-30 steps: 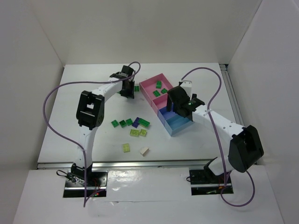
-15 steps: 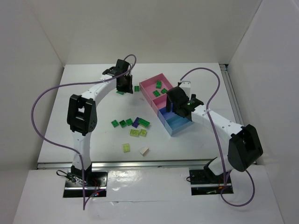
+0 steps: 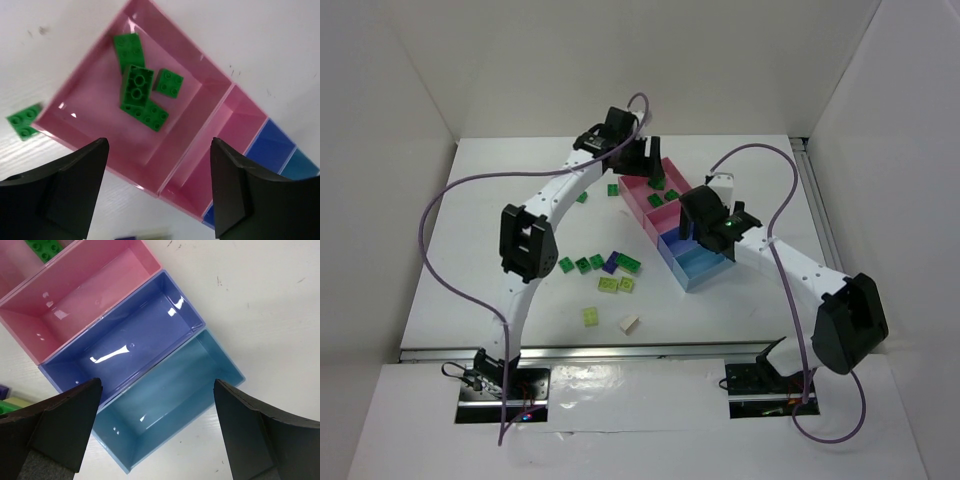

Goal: Sort the legos into containers by color

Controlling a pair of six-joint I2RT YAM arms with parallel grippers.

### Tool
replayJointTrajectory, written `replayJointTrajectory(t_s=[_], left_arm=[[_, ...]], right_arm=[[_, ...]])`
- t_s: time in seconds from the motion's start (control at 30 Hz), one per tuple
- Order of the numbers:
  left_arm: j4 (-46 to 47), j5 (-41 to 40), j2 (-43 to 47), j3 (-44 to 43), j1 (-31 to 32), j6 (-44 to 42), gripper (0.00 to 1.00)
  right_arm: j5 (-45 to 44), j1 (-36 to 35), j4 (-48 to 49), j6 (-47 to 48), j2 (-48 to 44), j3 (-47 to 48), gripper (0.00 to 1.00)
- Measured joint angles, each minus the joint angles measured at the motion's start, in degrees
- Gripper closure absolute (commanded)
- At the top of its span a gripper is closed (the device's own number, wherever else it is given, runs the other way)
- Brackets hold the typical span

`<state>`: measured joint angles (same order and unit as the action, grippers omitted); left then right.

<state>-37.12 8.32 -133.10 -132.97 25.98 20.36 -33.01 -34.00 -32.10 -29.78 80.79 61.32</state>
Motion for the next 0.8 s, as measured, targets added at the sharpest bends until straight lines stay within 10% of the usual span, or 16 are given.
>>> replayJointTrajectory(t_s=[0.23,0.43,0.8], left_arm=[[-0.9,-2.3,0.0,5.4,-0.7,5.4,0.31],[-2.6,-12.3,8.9,18.8,-6.8,14.9,0.21],[-8.0,-17.1,-0.6,9.7,-13.2,26.8,0.15]], right_arm=[[-0.4,0.0,-1.6,-0.9,-2.1,-0.5,0.0],[-0.4,0.0,-2.6,-1.9,-2.2,-1.1,0.0],[-0.2,0.0,-2.6,-1.9,-2.2,-1.5,0.0]])
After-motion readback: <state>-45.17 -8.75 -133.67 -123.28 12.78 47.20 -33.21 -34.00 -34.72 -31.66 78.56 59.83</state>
